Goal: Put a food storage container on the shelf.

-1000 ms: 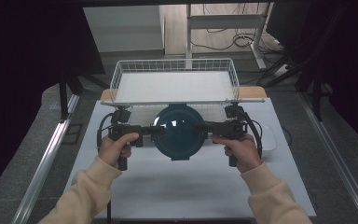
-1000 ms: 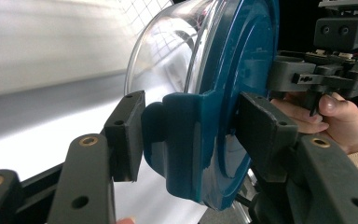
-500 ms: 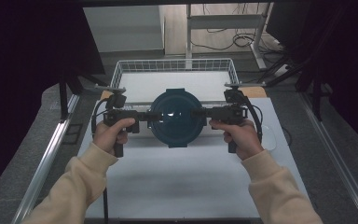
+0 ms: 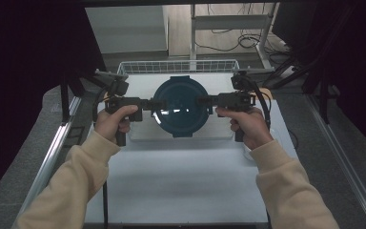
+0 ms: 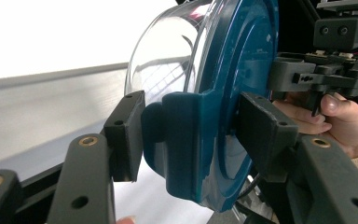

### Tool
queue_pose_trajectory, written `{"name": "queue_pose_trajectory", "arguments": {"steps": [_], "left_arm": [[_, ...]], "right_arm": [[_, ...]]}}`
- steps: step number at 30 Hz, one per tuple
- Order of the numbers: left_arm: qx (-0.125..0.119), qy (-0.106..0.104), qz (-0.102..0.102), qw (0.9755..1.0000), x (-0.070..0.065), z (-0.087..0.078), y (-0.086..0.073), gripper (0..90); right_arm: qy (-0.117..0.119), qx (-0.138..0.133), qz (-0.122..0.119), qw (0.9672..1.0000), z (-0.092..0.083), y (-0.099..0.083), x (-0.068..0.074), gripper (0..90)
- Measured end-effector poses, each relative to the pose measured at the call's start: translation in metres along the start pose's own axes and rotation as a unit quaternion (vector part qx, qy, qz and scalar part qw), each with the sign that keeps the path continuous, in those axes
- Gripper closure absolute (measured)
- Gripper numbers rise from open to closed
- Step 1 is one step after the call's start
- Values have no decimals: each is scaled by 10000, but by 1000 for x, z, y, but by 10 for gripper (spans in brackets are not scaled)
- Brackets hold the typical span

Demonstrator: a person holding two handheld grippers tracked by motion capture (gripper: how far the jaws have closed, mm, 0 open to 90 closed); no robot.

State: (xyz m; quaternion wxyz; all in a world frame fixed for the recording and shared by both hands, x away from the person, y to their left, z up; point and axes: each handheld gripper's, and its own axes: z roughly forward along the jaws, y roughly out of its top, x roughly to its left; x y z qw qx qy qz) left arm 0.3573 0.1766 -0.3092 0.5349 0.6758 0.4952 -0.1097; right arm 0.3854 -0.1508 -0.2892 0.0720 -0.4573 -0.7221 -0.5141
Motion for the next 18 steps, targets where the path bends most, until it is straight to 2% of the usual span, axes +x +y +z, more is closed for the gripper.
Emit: {"name": "queue_pose_trajectory", "arguments": {"steps": [7,18], "left_arm": [[-13,-30,-3,10000,1,-1,15,437],[10,-87,-77,9999,11,0,47,435]], "right_arm": [[-29,-43,-82,10000,0,15,2,401],[-34,-122,-103,9999,8,42,-2,406]]}}
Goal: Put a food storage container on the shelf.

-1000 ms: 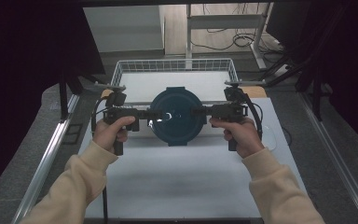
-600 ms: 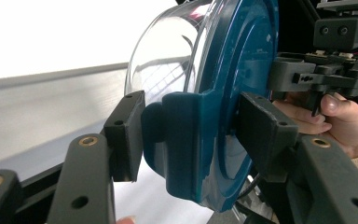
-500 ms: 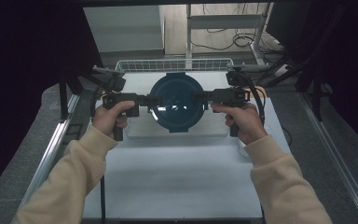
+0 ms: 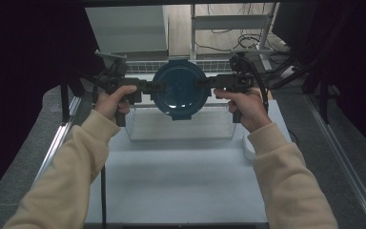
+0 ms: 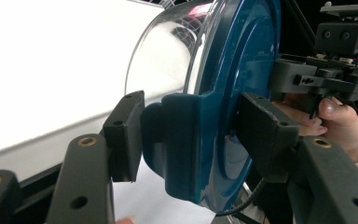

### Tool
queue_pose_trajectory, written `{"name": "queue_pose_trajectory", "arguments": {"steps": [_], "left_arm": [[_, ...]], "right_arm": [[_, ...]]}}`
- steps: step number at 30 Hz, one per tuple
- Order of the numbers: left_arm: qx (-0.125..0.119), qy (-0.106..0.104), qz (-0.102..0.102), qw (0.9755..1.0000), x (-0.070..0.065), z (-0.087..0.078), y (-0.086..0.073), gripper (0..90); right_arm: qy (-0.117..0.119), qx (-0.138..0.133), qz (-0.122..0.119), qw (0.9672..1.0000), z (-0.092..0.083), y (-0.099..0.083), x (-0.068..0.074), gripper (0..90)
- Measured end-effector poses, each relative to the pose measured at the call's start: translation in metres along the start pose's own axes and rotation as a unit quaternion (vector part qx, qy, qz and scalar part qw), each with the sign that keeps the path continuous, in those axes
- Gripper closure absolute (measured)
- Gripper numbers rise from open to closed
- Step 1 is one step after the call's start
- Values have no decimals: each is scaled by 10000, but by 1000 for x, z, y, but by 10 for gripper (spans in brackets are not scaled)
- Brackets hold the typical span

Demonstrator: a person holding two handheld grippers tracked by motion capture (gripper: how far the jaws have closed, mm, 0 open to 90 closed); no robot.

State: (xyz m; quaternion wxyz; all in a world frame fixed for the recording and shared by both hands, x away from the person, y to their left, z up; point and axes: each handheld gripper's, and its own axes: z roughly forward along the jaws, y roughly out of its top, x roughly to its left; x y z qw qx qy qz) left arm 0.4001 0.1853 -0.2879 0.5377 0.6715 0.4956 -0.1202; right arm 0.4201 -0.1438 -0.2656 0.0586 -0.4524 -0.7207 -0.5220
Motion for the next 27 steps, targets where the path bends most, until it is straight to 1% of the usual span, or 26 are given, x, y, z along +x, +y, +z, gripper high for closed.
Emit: {"name": "queue_pose_trajectory", "arguments": {"steps": [1,2,3,5,7,10,12,13,15,16,20,21,22,23,24,25,26,27], "left_arm": [[18,12,5,10000,2,1,7,435],[18,12,5,10000,2,1,7,435],[8,15,7,10000,3,1,11,435],[-3,22,17,10000,4,2,17,434],[-12,42,-70,10000,8,4,24,432],[-4,98,-82,9999,11,7,32,431],[-2,97,-101,9999,13,8,34,430],[20,91,-168,9998,19,11,37,430],[23,97,-194,9998,21,12,38,429],[24,110,-252,9996,26,15,40,429],[76,172,-408,9990,39,22,43,425],[76,172,-408,9990,39,22,43,424],[98,209,-477,9986,45,26,42,422],[98,209,-477,9986,45,26,42,421],[140,232,-513,9983,49,30,42,421],[32,170,-662,9977,53,32,41,422],[32,170,-662,9977,53,32,41,422],[-28,130,-738,9972,57,34,40,422]], "right_arm": [[3,16,16,10000,2,6,-2,407],[3,16,16,10000,2,6,-2,407],[6,26,29,10000,3,8,-3,407],[18,6,40,10000,6,17,-6,407],[4,2,53,10000,8,22,-8,407],[35,8,112,9999,13,28,-15,407],[42,17,122,9999,14,30,-17,408],[32,46,161,9999,18,33,-21,408],[47,68,173,9998,20,34,-23,408],[43,96,230,9997,25,35,-28,409],[34,175,402,9990,35,35,-39,408],[34,175,402,9990,35,35,-39,408],[16,241,495,9985,41,35,-46,407],[16,241,495,9985,41,35,-46,407],[16,274,513,9983,43,34,-48,407],[34,280,578,9979,47,33,-55,408],[34,280,578,9979,47,33,-55,408],[42,275,606,9978,48,33,-56,409]]}}
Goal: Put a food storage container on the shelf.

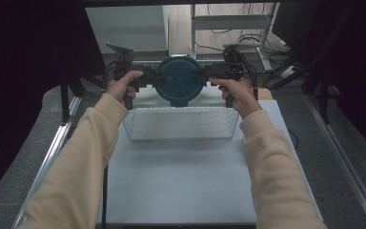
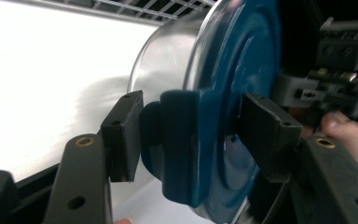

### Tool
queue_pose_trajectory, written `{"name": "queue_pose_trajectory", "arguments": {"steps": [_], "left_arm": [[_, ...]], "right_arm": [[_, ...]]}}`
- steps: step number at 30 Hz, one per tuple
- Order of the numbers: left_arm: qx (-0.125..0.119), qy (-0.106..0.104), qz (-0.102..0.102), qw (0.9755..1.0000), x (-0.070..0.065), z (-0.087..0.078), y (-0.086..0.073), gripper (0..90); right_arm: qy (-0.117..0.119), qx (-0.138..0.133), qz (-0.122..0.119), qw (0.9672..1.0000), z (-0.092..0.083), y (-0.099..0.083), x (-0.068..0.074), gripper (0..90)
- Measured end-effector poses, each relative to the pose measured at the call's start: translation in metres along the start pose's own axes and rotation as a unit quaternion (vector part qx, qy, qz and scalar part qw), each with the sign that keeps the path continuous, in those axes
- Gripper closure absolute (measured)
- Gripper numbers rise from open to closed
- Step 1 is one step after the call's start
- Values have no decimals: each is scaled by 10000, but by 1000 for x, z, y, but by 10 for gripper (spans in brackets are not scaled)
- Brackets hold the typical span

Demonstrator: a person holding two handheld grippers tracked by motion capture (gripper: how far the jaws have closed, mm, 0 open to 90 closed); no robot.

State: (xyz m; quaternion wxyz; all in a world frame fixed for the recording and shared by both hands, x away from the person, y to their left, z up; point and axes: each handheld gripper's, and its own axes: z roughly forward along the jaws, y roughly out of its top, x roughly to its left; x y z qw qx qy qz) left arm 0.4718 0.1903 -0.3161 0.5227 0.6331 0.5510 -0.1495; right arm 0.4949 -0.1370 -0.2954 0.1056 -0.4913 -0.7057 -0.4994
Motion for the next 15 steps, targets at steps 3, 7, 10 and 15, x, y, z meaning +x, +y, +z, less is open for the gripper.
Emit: {"name": "queue_pose_trajectory", "arguments": {"steps": [3,7,10,15], "left_arm": [[-76,-56,-167,9998,7,4,2,418],[-207,-33,-390,9990,14,12,5,414],[-227,-30,-511,9984,17,15,6,410],[-310,-18,-512,9982,19,20,7,406]], "right_arm": [[-22,-44,127,9999,3,2,-6,407],[10,-61,612,9981,9,5,-17,402],[-14,-23,769,9970,12,5,-21,388],[42,-44,894,9960,15,5,-29,382]]}}
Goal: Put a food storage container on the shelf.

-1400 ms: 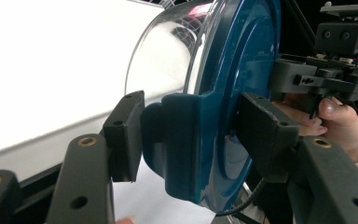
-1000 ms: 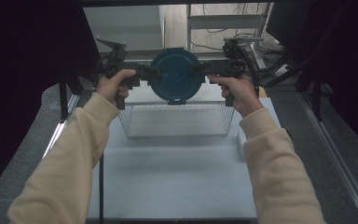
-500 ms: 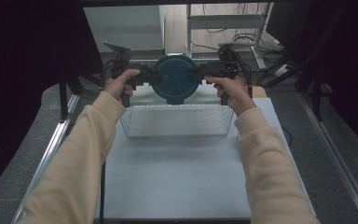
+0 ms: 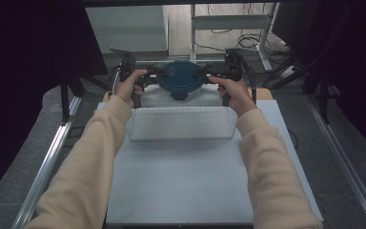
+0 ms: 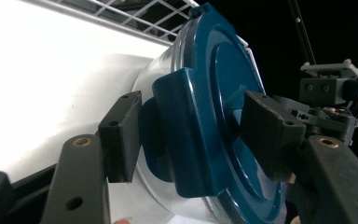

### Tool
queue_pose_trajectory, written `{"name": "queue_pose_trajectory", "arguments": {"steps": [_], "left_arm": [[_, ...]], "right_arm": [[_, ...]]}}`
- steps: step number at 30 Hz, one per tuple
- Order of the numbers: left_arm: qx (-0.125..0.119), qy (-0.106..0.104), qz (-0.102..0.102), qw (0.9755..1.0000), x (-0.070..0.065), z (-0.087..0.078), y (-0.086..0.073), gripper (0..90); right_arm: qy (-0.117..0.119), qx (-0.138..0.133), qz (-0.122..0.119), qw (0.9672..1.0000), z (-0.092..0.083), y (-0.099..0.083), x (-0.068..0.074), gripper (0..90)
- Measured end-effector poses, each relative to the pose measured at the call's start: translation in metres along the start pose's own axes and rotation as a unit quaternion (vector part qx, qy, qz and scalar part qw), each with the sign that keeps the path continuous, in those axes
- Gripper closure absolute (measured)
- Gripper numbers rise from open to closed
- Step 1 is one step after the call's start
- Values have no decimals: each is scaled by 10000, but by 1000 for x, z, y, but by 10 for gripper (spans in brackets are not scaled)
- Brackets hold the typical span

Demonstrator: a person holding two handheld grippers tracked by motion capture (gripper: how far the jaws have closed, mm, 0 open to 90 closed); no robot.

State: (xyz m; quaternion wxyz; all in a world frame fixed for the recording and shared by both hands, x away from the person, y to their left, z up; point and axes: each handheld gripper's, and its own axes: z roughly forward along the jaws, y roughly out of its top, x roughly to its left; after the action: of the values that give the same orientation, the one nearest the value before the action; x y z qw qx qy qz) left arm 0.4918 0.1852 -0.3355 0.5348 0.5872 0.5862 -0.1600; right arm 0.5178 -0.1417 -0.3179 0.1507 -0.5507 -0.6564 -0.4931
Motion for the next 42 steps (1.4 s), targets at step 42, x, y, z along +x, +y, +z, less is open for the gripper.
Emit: {"name": "queue_pose_trajectory", "arguments": {"steps": [42], "left_arm": [[37,924,2258,9698,0,-75,-135,233]], "right_arm": [[-1409,474,-2759,9496,-64,-118,7,252]]}}
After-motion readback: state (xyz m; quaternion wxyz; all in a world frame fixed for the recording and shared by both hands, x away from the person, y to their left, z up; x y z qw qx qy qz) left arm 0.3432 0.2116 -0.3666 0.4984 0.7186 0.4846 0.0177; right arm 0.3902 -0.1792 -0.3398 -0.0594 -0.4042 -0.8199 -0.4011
